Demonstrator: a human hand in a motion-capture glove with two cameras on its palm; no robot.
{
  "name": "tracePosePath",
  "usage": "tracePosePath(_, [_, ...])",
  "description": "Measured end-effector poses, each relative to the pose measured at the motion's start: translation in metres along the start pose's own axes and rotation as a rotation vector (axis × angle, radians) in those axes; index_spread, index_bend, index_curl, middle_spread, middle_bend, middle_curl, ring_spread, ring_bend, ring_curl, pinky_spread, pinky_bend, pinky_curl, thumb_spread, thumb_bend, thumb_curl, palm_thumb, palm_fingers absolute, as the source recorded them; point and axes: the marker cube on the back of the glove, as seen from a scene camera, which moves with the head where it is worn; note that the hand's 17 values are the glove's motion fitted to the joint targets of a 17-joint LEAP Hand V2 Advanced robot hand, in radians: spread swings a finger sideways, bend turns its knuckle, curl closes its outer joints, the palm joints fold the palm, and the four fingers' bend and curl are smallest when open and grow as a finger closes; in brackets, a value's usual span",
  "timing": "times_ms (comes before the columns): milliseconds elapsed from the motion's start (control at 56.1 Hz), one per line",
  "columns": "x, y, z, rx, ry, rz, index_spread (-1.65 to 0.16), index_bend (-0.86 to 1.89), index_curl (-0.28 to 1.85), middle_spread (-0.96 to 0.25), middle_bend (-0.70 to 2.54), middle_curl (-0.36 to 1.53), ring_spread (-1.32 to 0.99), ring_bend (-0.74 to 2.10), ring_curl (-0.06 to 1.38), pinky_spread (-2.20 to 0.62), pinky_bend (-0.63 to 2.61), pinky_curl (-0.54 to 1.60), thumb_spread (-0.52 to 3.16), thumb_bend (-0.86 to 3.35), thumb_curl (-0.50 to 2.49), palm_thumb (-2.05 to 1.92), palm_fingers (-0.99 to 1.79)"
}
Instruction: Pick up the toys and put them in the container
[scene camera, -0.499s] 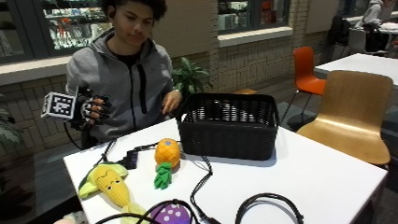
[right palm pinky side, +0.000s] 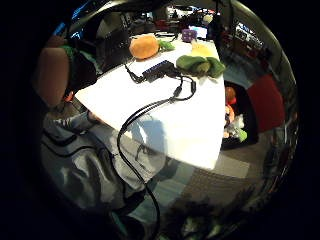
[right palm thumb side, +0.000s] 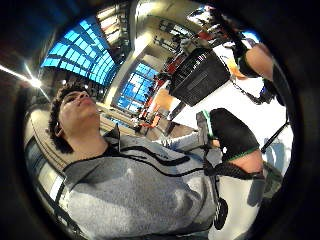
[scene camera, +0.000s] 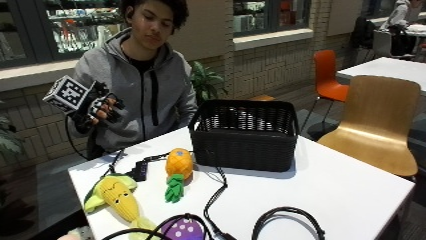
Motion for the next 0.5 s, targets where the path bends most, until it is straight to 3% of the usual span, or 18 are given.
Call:
tracePosePath(249, [0.02,-0.027,-0.005,0.0,0.192,0.123,-0.2,0.15,0.22,-0.03,0.55,0.28,-0.22,0.69,0.23,-0.1,0.56,0.3,1.54,0.26,0.19,0.05,0.53])
tracePosePath(374, [0.051,-0.058,-0.014,0.05,0.365,0.18,-0.23,0.13,0.21,-0.04,0.61,0.31,-0.21,0.7,0.23,-0.09,0.61,0.32,1.48,0.22,0.21,0.03,0.44])
tracePosePath(499, [0.093,-0.103,-0.017,-0.03,0.404,0.2,-0.25,0.12,0.2,-0.04,0.66,0.34,-0.21,0.77,0.24,-0.07,0.66,0.33,1.39,0.17,0.22,0.02,0.41])
